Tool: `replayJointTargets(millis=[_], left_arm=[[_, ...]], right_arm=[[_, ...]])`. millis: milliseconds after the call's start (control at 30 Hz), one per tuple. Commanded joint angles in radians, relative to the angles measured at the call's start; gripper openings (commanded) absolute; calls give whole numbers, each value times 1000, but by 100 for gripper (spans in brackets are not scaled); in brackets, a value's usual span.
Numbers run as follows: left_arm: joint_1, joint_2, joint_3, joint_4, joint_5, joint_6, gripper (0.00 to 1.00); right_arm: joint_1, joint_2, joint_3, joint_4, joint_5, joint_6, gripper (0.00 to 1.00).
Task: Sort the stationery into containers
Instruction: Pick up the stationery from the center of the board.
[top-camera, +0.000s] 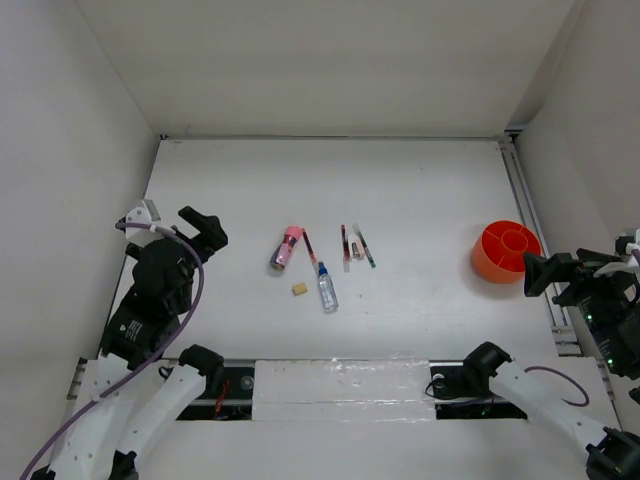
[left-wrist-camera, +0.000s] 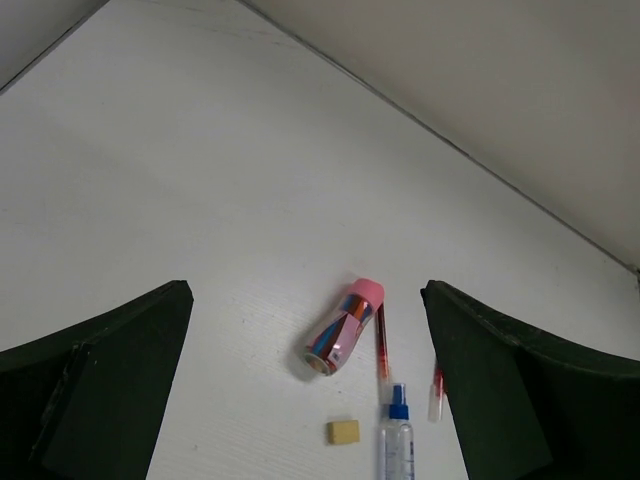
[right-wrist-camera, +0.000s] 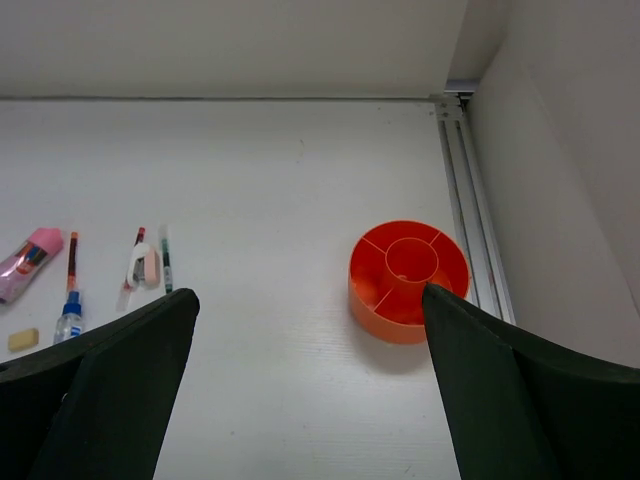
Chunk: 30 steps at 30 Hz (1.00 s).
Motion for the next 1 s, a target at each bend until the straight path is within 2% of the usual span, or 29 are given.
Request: replayJointTargets(millis=[0, 167, 267, 333, 400, 433, 467, 500, 567, 800, 967], left_arm=[[6, 37, 2, 20, 6, -4, 100], [6, 55, 2, 43, 59, 20, 100], [6, 107, -21, 87, 203, 74, 100], [6, 179, -1, 74, 279, 30, 100], [6, 322, 9, 65, 357, -10, 100], [6, 366, 9, 81, 439, -25, 100], [-15, 443, 9, 98, 454, -44, 100], [-85, 522, -11, 165, 395, -109, 100], [-101, 547, -11, 166, 353, -125, 100], [-101, 718, -45, 246, 299, -92, 100], [-101, 859, 27, 212, 236, -91, 100]], right_arm=[[17, 9, 4, 24, 13, 4, 100], [26, 9, 4, 34, 13, 4, 100], [26, 68, -6, 34, -5, 15, 100], [26, 93, -15, 34, -45, 24, 100], [26, 104, -51, 61, -82, 24, 100], [26, 104, -69, 98, -102, 24, 100], [26, 92, -87, 118, -138, 13, 100], [36, 81, -148, 162, -186, 13, 100], [36, 81, -161, 172, -198, 4, 100], [36, 101, -200, 183, -290, -16, 100], [36, 81, -232, 215, -323, -16, 100]])
